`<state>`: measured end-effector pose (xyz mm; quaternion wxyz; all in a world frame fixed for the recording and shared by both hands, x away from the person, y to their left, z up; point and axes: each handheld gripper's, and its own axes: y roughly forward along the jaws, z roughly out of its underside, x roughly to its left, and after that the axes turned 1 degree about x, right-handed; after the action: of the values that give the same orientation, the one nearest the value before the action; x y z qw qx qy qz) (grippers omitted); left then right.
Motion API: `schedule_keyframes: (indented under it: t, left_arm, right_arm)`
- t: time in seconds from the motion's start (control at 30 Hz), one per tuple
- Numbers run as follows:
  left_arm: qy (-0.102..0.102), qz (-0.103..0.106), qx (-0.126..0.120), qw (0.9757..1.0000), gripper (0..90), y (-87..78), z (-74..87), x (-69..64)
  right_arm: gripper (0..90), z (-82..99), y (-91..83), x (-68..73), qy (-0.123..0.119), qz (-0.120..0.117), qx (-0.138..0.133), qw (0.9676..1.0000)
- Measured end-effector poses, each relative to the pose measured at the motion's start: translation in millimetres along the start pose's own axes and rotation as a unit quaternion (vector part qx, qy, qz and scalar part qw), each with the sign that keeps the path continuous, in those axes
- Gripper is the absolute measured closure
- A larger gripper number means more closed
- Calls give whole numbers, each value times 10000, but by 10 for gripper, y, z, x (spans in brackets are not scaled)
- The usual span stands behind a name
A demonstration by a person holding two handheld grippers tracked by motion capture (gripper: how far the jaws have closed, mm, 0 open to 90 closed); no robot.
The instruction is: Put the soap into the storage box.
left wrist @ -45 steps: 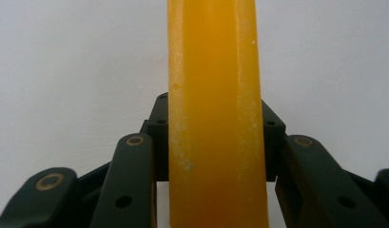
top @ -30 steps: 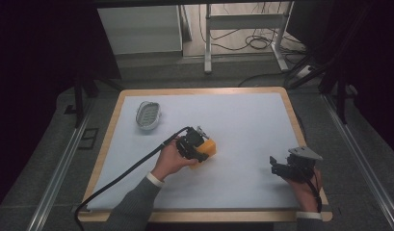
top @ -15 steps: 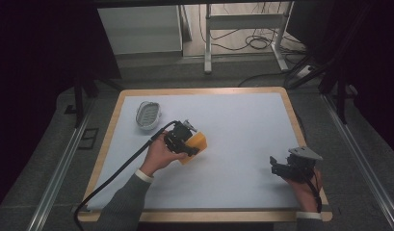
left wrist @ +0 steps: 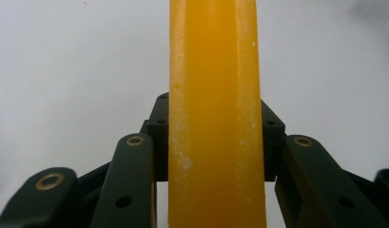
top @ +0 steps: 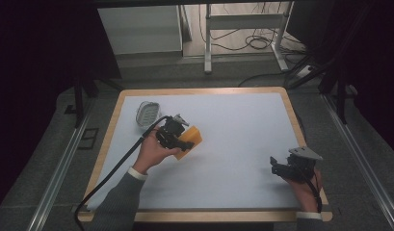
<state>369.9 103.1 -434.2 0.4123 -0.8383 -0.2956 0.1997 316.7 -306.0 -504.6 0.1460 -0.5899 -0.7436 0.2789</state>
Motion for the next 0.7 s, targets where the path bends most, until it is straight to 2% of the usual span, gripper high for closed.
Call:
schedule_keyframes:
  t: [0.7]
  left_arm:
    - [-102,-46,-120,9999,611,-126,12,117]
  right_arm:
    - [75,6,-13,-24,50,91,-20,9999]
